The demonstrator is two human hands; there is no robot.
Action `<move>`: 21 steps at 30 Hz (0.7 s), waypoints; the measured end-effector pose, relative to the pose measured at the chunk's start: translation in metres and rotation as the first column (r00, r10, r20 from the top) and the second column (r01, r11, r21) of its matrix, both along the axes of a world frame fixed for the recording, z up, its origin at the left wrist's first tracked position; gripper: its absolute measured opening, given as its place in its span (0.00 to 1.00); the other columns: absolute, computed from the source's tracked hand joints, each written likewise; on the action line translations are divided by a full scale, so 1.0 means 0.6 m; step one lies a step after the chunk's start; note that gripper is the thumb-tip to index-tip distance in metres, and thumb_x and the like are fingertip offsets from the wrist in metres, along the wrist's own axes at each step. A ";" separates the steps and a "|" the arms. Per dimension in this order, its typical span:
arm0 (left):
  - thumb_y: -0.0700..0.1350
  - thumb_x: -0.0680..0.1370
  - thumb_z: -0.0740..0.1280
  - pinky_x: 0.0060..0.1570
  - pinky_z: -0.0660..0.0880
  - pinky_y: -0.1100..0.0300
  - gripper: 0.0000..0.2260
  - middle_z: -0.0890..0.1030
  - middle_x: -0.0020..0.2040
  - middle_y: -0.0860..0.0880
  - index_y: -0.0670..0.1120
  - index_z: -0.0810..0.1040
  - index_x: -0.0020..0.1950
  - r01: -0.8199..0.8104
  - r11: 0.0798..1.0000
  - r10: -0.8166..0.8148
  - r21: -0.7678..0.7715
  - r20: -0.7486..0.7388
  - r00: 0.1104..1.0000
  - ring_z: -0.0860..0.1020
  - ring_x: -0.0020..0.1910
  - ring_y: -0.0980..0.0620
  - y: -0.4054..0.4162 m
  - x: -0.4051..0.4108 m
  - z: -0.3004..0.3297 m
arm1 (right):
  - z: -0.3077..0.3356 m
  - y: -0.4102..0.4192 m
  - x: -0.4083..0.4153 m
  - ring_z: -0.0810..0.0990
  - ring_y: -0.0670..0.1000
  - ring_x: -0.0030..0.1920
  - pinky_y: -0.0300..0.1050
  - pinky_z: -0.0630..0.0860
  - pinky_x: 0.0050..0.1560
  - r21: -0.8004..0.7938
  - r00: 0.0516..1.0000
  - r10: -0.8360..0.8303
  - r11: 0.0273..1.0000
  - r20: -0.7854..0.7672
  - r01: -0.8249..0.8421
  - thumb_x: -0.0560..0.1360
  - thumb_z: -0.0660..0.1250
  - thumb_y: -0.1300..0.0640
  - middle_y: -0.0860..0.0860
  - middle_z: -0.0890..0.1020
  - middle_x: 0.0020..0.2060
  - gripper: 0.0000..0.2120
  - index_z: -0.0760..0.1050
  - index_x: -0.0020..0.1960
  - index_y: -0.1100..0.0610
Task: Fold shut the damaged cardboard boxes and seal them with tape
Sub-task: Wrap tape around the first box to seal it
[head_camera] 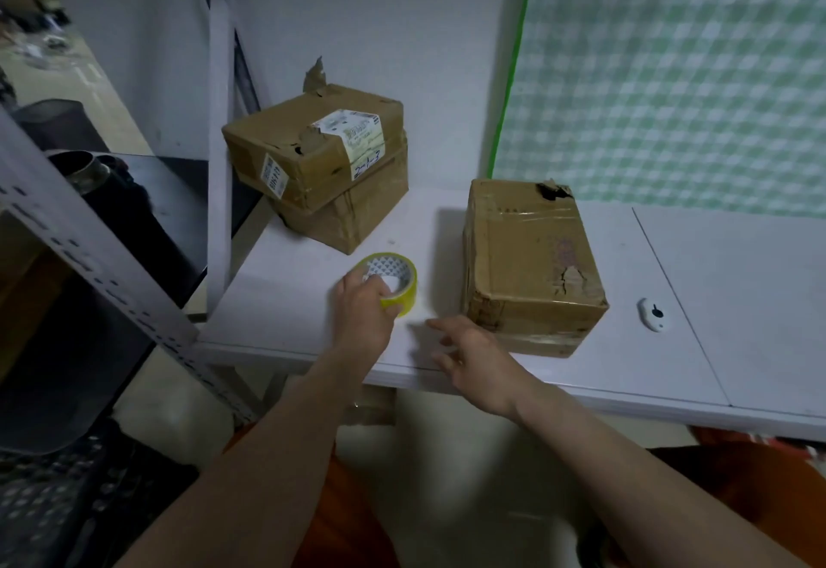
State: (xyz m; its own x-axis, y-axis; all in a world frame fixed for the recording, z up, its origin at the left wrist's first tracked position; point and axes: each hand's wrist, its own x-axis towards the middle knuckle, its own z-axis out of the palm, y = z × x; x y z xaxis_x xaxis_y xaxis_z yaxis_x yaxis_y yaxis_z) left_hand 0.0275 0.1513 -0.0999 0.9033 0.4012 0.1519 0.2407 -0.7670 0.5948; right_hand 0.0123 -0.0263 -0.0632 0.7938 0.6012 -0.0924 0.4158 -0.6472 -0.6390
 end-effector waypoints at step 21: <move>0.33 0.74 0.69 0.41 0.75 0.71 0.06 0.79 0.53 0.47 0.36 0.72 0.44 0.280 0.763 -0.115 -0.583 0.304 0.946 0.77 0.42 0.68 -0.068 -0.150 0.178 | 0.148 -0.028 0.004 0.81 0.47 0.51 0.44 0.75 0.57 0.654 0.935 -0.309 0.746 0.174 0.125 0.67 0.76 0.62 0.50 0.83 0.46 0.10 0.84 0.48 0.58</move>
